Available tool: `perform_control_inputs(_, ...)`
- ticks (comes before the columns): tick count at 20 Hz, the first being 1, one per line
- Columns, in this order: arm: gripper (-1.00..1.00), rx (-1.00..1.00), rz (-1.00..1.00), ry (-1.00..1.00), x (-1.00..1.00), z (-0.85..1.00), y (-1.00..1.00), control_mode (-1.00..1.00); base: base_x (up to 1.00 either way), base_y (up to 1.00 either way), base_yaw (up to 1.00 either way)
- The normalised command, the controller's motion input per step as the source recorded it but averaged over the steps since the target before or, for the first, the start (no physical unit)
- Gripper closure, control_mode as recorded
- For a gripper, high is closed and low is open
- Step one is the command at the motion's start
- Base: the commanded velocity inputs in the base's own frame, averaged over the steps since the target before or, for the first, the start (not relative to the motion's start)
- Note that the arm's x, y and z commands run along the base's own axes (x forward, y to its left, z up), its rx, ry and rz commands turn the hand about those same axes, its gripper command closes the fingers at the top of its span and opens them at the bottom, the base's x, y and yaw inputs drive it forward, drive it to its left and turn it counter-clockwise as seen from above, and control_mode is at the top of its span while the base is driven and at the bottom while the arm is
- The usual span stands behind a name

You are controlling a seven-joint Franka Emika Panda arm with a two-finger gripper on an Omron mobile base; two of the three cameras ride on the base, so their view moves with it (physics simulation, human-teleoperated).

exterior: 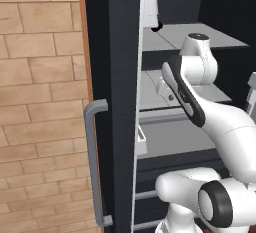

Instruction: Take out the milk from the fridge and place it on the tray on the counter. Then take the sugar cube near the tray and place it in the tray.

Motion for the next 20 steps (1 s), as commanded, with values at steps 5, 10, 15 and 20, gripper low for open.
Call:
perform_control_inputs(5, -1.0, 0.0, 0.0, -0.05, -0.13, 0.0, 0.0, -1.0, 0.0, 0.0, 0.0)
perform_control_inputs(10, -1.0, -0.09, 0.0, -0.45, -0.25, 0.0, -0.01, -1.0, 0.0, 0.0, 0.0)
perform_control_inputs(15, -1.0, 0.0, 0.0, -0.42, -0.28, 0.07, -0.01, -1.0, 0.0, 0.0, 0.0)
perform_control_inputs(20, -1.0, 0.0, 0.0, -0.28, -0.17, 0.12, -0.15, -1.0, 0.0, 0.0, 0.0)
